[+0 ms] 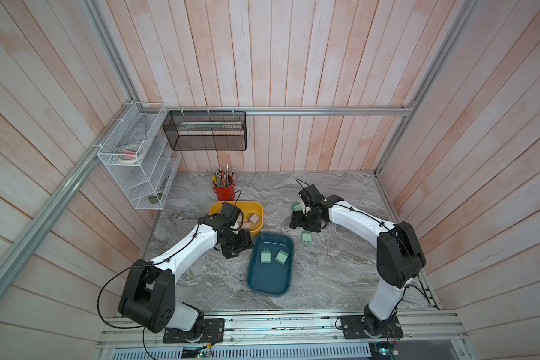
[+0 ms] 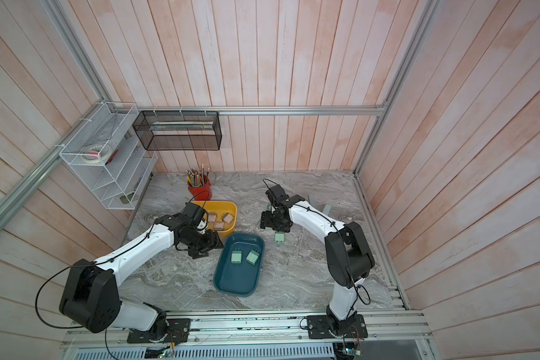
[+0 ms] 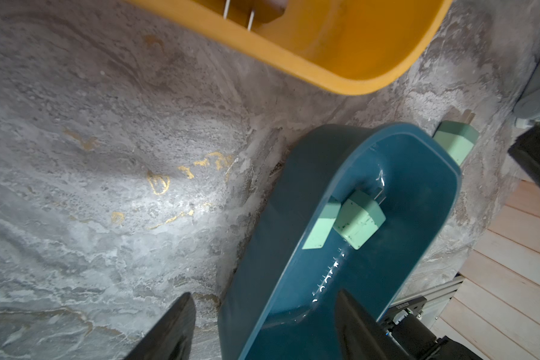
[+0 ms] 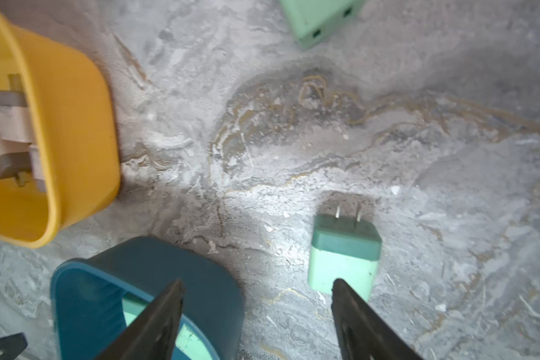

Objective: Place the plugs by color into the storage box
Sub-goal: Adjust the storage box at the center of the board, then pick up the plug from the center of the board.

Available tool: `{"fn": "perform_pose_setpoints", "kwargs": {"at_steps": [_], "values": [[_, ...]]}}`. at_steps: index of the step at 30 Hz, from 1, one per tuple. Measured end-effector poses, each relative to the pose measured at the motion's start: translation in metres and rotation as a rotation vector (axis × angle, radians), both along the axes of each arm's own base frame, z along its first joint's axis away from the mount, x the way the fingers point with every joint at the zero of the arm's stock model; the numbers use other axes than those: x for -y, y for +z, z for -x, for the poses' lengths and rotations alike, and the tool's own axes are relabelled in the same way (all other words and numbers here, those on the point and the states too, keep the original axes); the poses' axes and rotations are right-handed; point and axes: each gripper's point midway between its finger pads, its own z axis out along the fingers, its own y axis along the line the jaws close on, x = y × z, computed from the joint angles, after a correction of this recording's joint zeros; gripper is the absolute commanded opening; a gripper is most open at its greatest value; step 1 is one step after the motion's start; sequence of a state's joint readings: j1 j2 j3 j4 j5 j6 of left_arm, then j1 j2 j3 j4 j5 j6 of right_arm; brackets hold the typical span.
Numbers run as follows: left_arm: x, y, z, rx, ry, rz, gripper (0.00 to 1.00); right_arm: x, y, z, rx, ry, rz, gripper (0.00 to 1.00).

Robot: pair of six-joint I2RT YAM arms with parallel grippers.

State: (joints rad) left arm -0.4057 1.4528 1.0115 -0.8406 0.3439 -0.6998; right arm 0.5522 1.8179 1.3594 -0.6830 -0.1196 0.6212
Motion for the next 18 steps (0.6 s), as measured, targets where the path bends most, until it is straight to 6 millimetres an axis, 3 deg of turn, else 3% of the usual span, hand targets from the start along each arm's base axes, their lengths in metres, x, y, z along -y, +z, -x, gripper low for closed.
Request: {"fn": "perform_pose_setpoints", "kwargs": {"at_steps": [8, 18], "values": [[-0.002, -0.003, 0.005, -0.01, 0.0, -0.005, 0.73, 0.029, -0.038, 0.009, -0.105, -0.096, 0.074, 0.82], [-0.006, -0.003, 0.013, -0.011, 0.0, -0.006, 0.73, 0.031, -0.06, 0.006, -0.141, -0.112, 0.085, 0.55]]}}
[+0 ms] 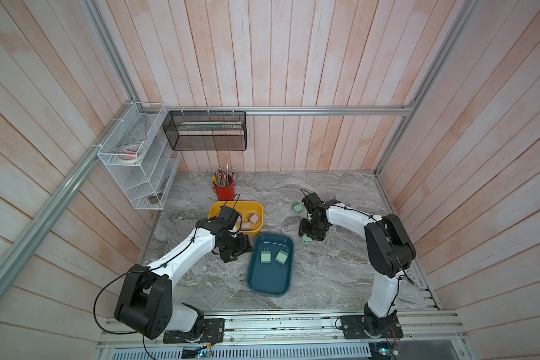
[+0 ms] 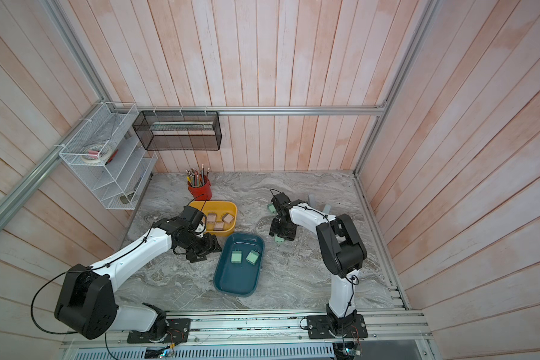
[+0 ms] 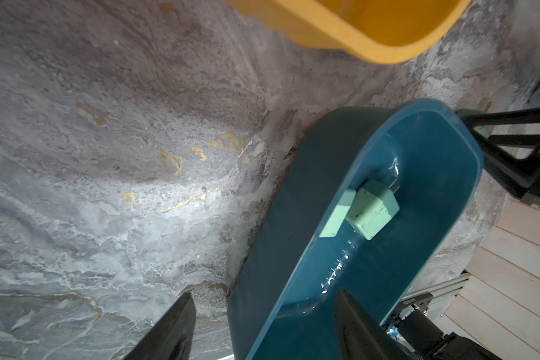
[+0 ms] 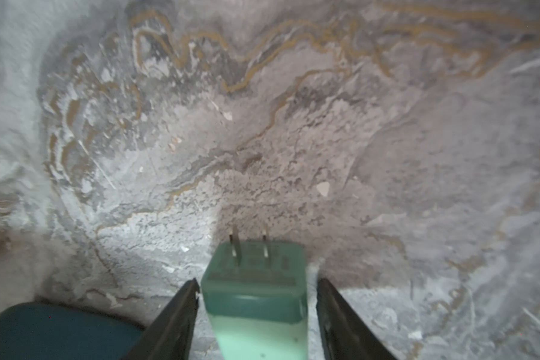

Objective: Place the plugs by color into the storage box
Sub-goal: Pick up the plug from the center of the board, then place the plug in the storage box.

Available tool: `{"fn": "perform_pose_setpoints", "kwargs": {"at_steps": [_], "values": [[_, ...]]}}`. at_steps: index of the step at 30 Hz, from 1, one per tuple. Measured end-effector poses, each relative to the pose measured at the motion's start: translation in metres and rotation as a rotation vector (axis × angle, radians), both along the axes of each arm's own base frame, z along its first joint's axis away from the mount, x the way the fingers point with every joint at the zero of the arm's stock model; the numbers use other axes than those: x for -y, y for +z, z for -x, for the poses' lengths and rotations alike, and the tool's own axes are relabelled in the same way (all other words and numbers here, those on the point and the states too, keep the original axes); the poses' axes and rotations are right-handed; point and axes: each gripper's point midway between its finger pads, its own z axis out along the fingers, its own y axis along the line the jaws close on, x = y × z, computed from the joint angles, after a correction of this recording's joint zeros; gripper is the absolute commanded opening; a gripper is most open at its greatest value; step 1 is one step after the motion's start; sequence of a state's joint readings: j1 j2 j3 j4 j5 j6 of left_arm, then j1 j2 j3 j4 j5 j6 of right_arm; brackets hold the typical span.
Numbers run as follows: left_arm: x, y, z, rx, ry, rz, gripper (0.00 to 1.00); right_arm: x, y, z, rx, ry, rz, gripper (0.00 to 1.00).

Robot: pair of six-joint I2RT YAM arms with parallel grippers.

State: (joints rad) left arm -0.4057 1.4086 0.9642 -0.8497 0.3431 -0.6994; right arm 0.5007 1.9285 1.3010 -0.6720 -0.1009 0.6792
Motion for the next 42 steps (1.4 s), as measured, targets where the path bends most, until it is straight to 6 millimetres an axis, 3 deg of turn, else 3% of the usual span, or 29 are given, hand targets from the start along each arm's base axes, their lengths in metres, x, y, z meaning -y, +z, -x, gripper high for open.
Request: {"fn": "perform_pose_setpoints", "kwargs": {"at_steps": [5, 15, 19, 23, 27, 32, 38, 42], "values": [[0.0, 0.001, 0.0, 0.004, 0.0, 0.002, 0.73, -0.006, 0.0, 0.004, 0.003, 0.026, 0.005, 0.44], [-0.002, 0.004, 0.004, 0.014, 0.0, 0.006, 0.73, -0.006, 0.012, 0.007, 0.025, 0.035, 0.042, 0.4], [-0.002, 0.004, 0.004, 0.015, 0.0, 0.004, 0.73, -0.029, 0.039, 0.008, 0.07, 0.059, 0.019, 0.4], [-0.002, 0.004, 0.004, 0.018, -0.003, 0.002, 0.73, -0.067, 0.071, 0.014, 0.127, 0.107, -0.019, 0.4], [-0.003, 0.004, 0.003, 0.021, -0.002, 0.003, 0.73, -0.099, 0.092, 0.036, 0.149, 0.147, -0.053, 0.4], [-0.008, 0.008, 0.0, 0.034, 0.02, 0.007, 0.73, -0.128, 0.098, 0.075, 0.131, 0.186, -0.072, 0.39], [-0.025, 0.019, -0.006, 0.071, 0.062, 0.01, 0.73, -0.162, 0.095, 0.126, 0.104, 0.246, -0.095, 0.39], [-0.037, 0.016, -0.002, 0.067, 0.075, -0.003, 0.73, -0.176, 0.078, 0.158, 0.069, 0.286, -0.092, 0.39]]}}
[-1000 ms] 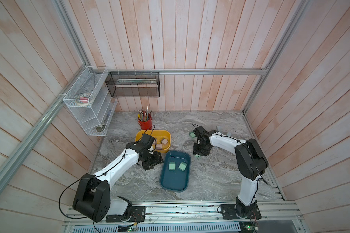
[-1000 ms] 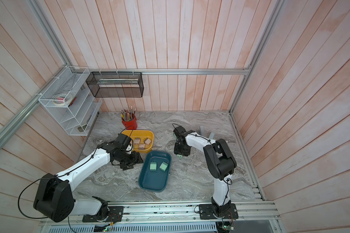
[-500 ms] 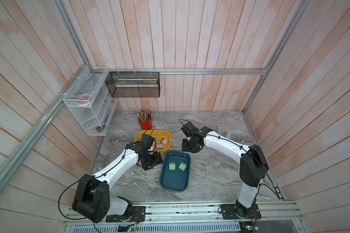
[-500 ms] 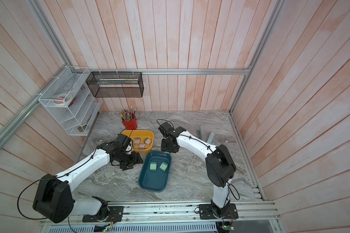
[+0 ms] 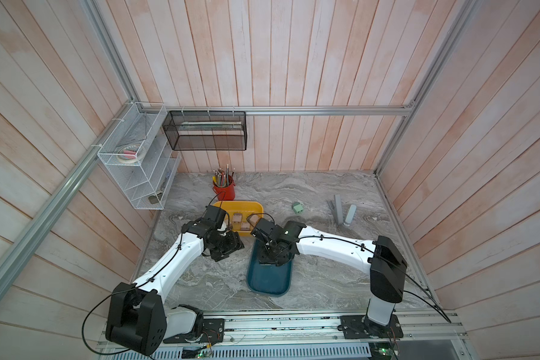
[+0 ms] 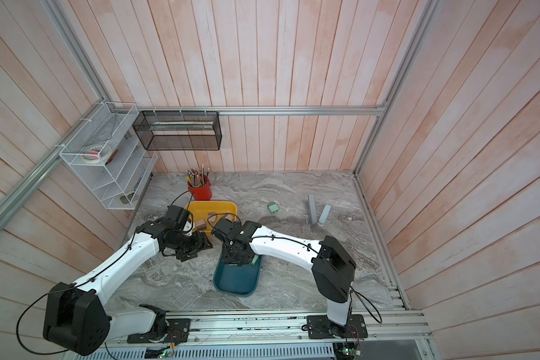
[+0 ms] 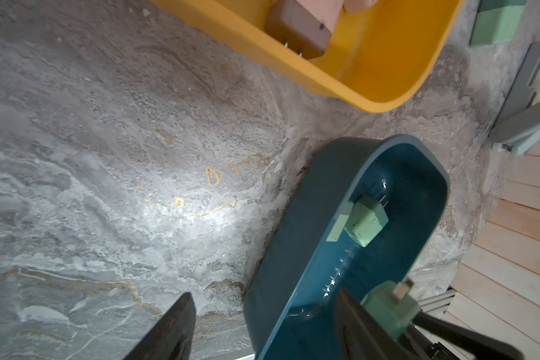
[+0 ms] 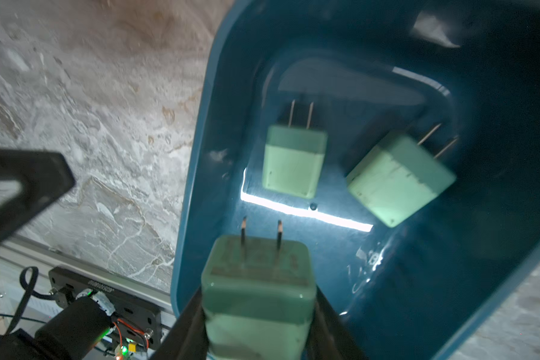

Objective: Place the plugs by color into the storage box
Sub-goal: Place the plug in the storage box.

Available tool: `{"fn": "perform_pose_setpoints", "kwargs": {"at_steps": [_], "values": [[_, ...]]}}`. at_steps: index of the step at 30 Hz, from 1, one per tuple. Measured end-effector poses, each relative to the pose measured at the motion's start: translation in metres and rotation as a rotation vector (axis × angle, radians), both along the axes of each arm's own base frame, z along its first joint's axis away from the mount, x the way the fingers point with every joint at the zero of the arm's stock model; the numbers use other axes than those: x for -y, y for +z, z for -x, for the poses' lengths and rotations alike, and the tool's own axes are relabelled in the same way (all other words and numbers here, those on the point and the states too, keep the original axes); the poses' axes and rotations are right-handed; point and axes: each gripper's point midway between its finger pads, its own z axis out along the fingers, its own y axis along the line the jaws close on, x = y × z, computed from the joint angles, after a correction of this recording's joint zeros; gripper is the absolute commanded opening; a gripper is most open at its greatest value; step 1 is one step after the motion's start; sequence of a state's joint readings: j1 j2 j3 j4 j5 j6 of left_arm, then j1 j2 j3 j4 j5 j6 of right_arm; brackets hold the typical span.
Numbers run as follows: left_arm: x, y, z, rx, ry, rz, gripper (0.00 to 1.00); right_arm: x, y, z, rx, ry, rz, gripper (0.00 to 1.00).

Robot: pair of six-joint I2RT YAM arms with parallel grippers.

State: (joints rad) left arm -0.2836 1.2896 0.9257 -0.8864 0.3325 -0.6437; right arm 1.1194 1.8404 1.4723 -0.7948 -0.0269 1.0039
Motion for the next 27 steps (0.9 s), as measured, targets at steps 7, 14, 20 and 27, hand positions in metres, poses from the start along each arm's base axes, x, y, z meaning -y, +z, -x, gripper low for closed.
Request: {"fn": "perform_pose_setpoints", "kwargs": {"at_steps": [7, 14, 20, 27], "values": [[-0.012, -0.005, 0.014, -0.015, 0.001, -0.014, 0.73, 0.005, -0.042, 0.024, -0.064, -0.007, 0.046, 0.39], [-0.016, -0.006, 0.025, -0.026, 0.004, -0.017, 0.73, 0.0, -0.072, 0.025, -0.087, -0.009, 0.068, 0.41], [-0.017, -0.006, 0.026, -0.03, 0.005, -0.019, 0.73, -0.011, -0.076, 0.023, -0.091, 0.023, 0.05, 0.59], [-0.017, -0.011, 0.026, -0.048, 0.005, -0.023, 0.73, 0.004, -0.061, 0.006, -0.094, 0.002, 0.058, 0.71]]}}
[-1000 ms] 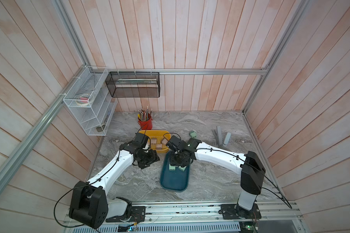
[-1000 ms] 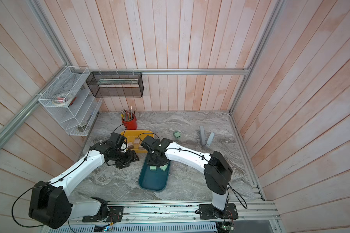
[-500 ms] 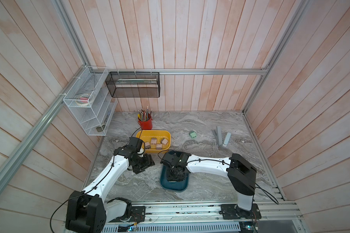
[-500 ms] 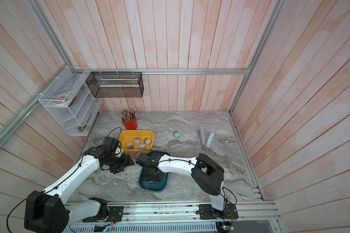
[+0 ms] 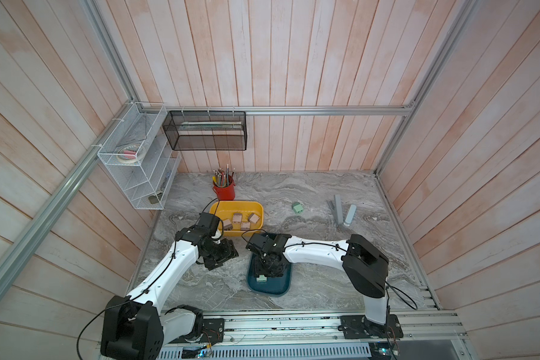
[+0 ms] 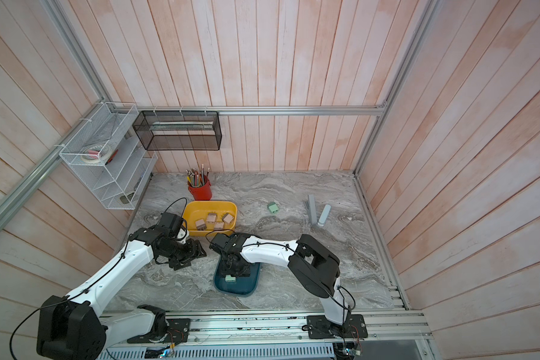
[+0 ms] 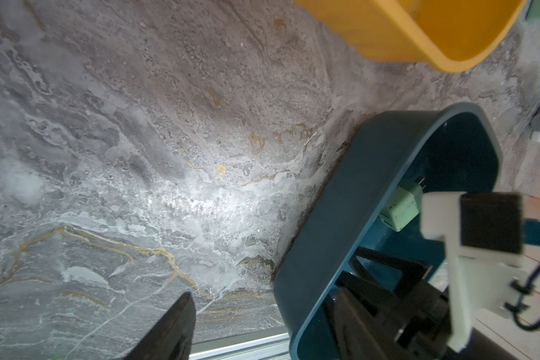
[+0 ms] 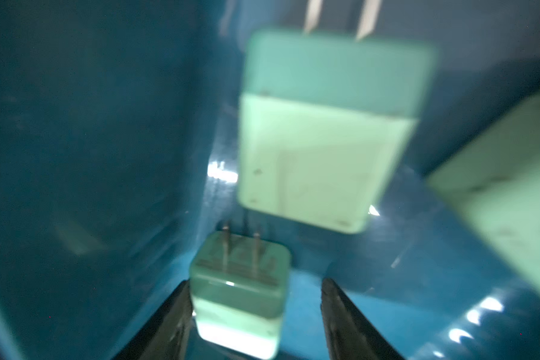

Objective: Place the plugs by color into the storage box
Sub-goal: Place the plug in the storage box, then pick up the plug from the center of the board.

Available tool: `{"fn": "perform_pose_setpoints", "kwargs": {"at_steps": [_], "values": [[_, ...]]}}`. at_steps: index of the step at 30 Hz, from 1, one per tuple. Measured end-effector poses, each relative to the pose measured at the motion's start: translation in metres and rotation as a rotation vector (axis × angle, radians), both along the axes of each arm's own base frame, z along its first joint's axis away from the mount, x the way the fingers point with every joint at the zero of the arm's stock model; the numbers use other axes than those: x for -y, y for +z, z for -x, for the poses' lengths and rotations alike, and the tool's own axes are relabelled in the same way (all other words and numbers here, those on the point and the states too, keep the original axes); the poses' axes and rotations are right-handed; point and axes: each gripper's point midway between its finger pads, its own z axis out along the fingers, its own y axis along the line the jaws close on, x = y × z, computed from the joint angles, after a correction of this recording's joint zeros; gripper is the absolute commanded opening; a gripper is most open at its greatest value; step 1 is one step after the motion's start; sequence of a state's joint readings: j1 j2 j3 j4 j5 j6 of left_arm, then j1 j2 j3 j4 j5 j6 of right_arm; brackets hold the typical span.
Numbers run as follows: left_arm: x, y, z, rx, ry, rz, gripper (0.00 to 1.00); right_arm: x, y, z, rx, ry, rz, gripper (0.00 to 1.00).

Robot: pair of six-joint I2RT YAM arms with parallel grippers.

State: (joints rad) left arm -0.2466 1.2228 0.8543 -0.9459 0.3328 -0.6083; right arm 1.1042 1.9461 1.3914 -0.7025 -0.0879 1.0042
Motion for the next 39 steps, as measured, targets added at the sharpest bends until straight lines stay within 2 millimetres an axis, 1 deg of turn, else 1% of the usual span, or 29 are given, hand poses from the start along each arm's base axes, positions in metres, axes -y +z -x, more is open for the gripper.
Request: {"fn": "perform_pose_setpoints", "kwargs": {"at_steps": [2, 4, 7, 9, 11, 13, 15, 18, 23, 26, 28, 31, 35, 37, 39], "values": [[0.0, -0.003, 0.0, -0.013, 0.0, -0.003, 0.73, 0.011, 0.015, -0.014, 0.014, -0.033, -0.012, 0.73], [0.001, -0.005, -0.002, -0.026, 0.001, -0.004, 0.73, 0.024, 0.037, -0.036, 0.041, -0.083, -0.036, 0.77], [0.002, -0.002, -0.009, -0.025, 0.002, 0.0, 0.73, 0.048, 0.076, -0.083, 0.112, -0.173, -0.093, 0.78], [0.005, 0.003, -0.017, -0.005, 0.002, 0.007, 0.73, 0.067, 0.098, -0.119, 0.163, -0.238, -0.126, 0.79], [0.006, 0.007, -0.024, 0.012, 0.003, 0.012, 0.73, 0.086, 0.112, -0.153, 0.202, -0.292, -0.143, 0.81], [0.007, 0.008, -0.028, 0.012, 0.003, 0.014, 0.73, 0.105, 0.116, -0.183, 0.222, -0.333, -0.146, 0.82], [0.009, 0.007, -0.031, 0.006, 0.004, 0.016, 0.73, 0.118, 0.111, -0.213, 0.227, -0.361, -0.141, 0.82], [0.011, 0.008, -0.035, 0.002, 0.005, 0.027, 0.73, 0.131, 0.092, -0.253, 0.217, -0.376, -0.117, 0.81], [0.013, 0.013, -0.042, 0.012, 0.011, 0.033, 0.73, 0.135, 0.058, -0.315, 0.218, -0.332, -0.095, 0.81], [0.013, 0.014, -0.043, 0.01, 0.016, 0.033, 0.73, 0.137, 0.044, -0.343, 0.233, -0.289, -0.086, 0.78], [0.013, 0.013, -0.044, 0.004, 0.022, 0.033, 0.73, 0.14, 0.038, -0.357, 0.244, -0.268, -0.079, 0.77], [0.013, 0.01, -0.044, -0.008, 0.029, 0.032, 0.73, 0.147, 0.03, -0.365, 0.246, -0.233, -0.078, 0.74], [0.013, 0.005, -0.044, -0.03, 0.039, 0.029, 0.73, 0.152, 0.023, -0.364, 0.233, -0.179, -0.086, 0.67], [0.014, 0.004, -0.045, -0.037, 0.04, 0.027, 0.73, 0.151, 0.014, -0.361, 0.224, -0.145, -0.097, 0.64], [0.014, 0.004, -0.047, -0.038, 0.043, 0.027, 0.73, 0.147, 0.001, -0.353, 0.199, -0.105, -0.096, 0.63]]}}
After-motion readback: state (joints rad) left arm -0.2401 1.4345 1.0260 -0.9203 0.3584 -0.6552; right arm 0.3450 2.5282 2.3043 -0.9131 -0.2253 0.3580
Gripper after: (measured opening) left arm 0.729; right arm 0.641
